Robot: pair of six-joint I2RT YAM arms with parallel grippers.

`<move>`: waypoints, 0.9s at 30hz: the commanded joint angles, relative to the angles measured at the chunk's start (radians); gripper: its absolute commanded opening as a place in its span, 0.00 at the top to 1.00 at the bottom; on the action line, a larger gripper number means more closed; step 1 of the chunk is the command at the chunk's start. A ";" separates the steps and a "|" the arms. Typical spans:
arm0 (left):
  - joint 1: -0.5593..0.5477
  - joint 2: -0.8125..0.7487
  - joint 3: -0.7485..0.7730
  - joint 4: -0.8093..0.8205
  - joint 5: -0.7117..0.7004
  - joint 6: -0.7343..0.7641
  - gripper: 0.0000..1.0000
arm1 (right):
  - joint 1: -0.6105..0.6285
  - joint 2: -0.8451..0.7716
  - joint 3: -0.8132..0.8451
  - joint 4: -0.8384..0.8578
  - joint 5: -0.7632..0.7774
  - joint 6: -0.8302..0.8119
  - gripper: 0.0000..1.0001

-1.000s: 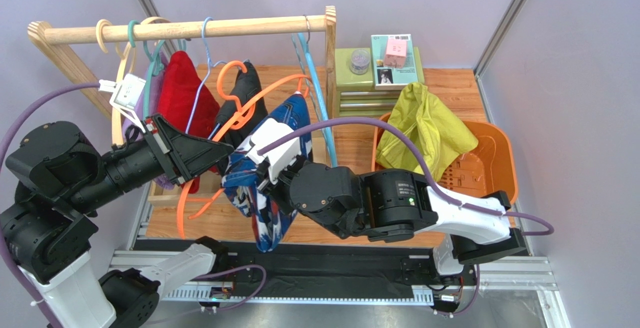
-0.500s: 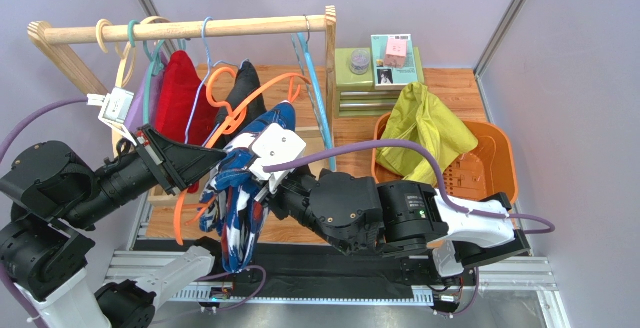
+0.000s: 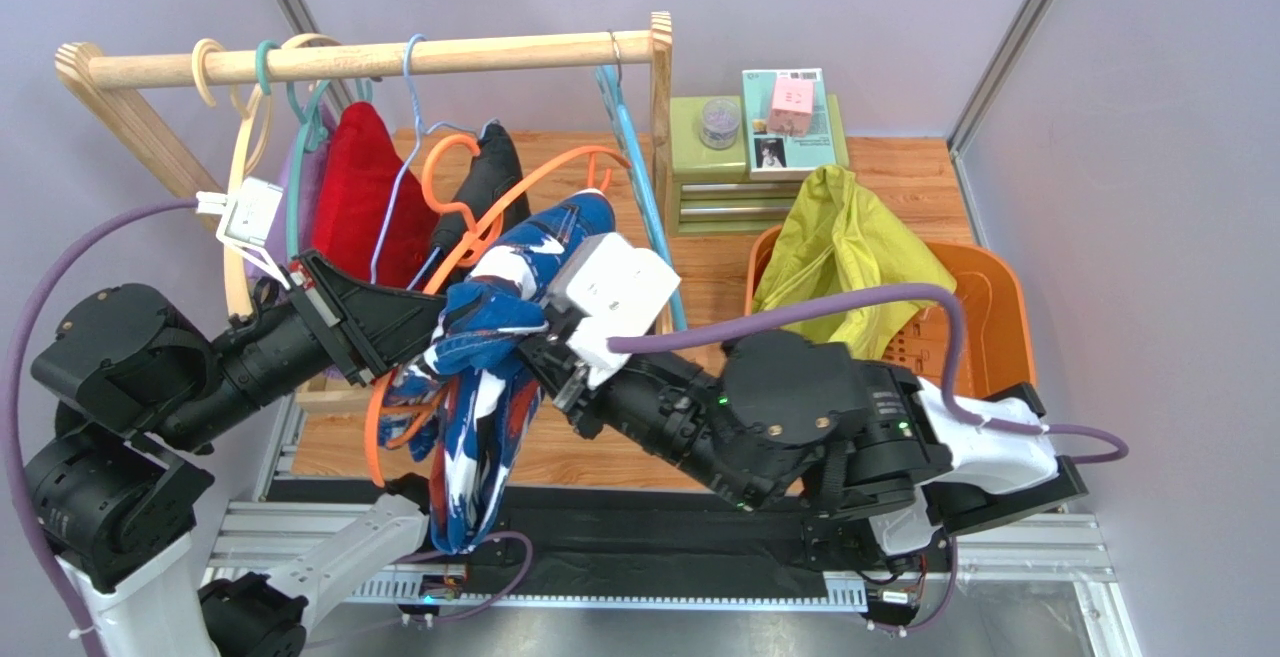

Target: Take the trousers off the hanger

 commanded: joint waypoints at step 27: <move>0.006 0.012 -0.032 -0.024 -0.096 0.002 1.00 | 0.145 -0.297 -0.009 0.214 -0.079 -0.086 1.00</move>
